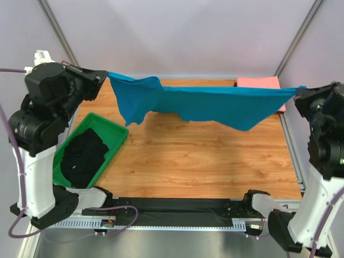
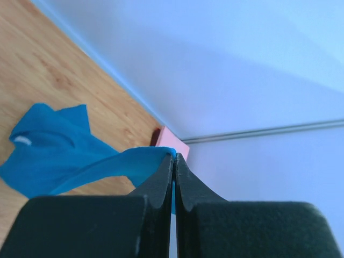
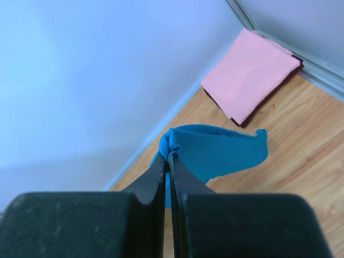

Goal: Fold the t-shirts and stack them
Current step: Flatten the tshirt out

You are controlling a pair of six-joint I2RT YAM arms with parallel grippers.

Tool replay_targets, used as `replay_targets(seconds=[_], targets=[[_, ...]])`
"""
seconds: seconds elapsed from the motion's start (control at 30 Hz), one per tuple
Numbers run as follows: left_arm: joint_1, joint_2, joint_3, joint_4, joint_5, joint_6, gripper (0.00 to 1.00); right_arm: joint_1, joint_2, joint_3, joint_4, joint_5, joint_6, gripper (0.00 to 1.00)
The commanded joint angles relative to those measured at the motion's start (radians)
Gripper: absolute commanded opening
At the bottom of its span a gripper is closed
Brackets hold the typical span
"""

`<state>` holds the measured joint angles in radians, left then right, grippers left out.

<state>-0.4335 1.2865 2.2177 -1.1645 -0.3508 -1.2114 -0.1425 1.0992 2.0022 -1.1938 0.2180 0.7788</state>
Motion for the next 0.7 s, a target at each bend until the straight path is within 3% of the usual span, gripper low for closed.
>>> replay_targets(seconds=[0.0, 0.13, 0.33, 0.5, 0.67], targets=[[0.007, -0.039, 0.051, 0.007, 0.062, 0.069, 0.00, -0.003, -0.090, 0.047, 0.013, 0.050, -0.038, 0.00], [0.007, -0.055, 0.103, 0.011, 0.081, 0.105, 0.00, -0.003, -0.145, 0.064, 0.046, 0.054, -0.004, 0.00], [0.007, -0.018, 0.071, 0.060, 0.151, 0.131, 0.00, -0.003, -0.096, 0.041, 0.065, -0.032, 0.019, 0.00], [0.018, 0.069, 0.043, 0.077, 0.154, 0.171, 0.00, -0.003, -0.044, -0.094, 0.157, -0.101, -0.030, 0.00], [0.160, 0.265, 0.101, 0.138, 0.341, 0.109, 0.00, -0.003, 0.146, -0.086, 0.312, -0.218, -0.058, 0.00]])
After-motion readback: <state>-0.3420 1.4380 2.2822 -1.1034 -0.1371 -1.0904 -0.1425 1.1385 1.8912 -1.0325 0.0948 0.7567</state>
